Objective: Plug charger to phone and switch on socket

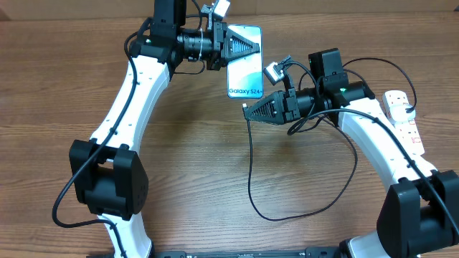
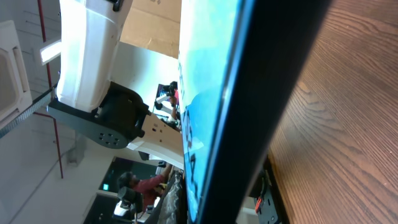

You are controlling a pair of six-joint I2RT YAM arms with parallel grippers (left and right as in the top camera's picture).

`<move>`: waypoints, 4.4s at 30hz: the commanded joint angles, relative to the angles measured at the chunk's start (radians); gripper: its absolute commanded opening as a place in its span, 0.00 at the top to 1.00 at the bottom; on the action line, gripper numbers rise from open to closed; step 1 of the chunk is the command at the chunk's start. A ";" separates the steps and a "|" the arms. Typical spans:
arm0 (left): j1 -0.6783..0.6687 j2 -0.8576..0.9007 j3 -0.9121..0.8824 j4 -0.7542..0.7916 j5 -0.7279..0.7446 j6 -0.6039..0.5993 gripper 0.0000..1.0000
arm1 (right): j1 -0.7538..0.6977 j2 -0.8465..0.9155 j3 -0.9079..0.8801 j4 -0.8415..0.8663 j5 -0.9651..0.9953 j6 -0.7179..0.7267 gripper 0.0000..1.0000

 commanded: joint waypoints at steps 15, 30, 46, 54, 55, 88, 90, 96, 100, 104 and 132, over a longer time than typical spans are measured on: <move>-0.005 -0.011 0.003 0.007 -0.006 -0.041 0.96 | -0.024 -0.008 0.010 0.000 -0.009 0.004 0.97; -0.009 -0.011 0.003 0.007 -0.019 -0.041 0.96 | -0.024 -0.008 0.010 0.000 -0.009 0.004 0.96; -0.008 -0.011 0.003 0.007 -0.019 -0.041 0.96 | -0.024 -0.008 0.010 -0.001 -0.009 0.004 0.96; -0.008 -0.011 0.003 0.007 -0.018 -0.041 0.96 | -0.024 -0.008 0.010 -0.001 -0.009 0.004 0.96; -0.008 -0.011 0.003 0.007 -0.018 -0.041 0.96 | -0.024 -0.008 0.010 -0.001 -0.009 0.004 0.96; -0.008 -0.011 0.003 0.007 -0.010 -0.047 0.96 | -0.031 -0.008 0.010 -0.001 -0.009 0.012 0.96; -0.008 -0.011 0.003 0.008 -0.011 -0.047 0.96 | -0.031 -0.008 0.010 -0.002 -0.009 0.012 0.96; -0.008 -0.011 0.003 0.008 -0.011 -0.046 0.96 | -0.031 -0.008 0.010 -0.002 -0.009 0.019 0.96; -0.008 -0.011 0.003 0.007 -0.011 -0.043 0.96 | -0.031 -0.008 0.010 -0.006 -0.009 0.020 0.96; -0.008 -0.011 0.003 0.008 -0.011 -0.041 0.96 | -0.031 -0.008 0.010 -0.025 -0.009 0.019 0.96; -0.008 -0.011 0.003 0.008 -0.015 -0.021 0.96 | -0.032 -0.008 0.010 -0.008 0.044 0.019 0.96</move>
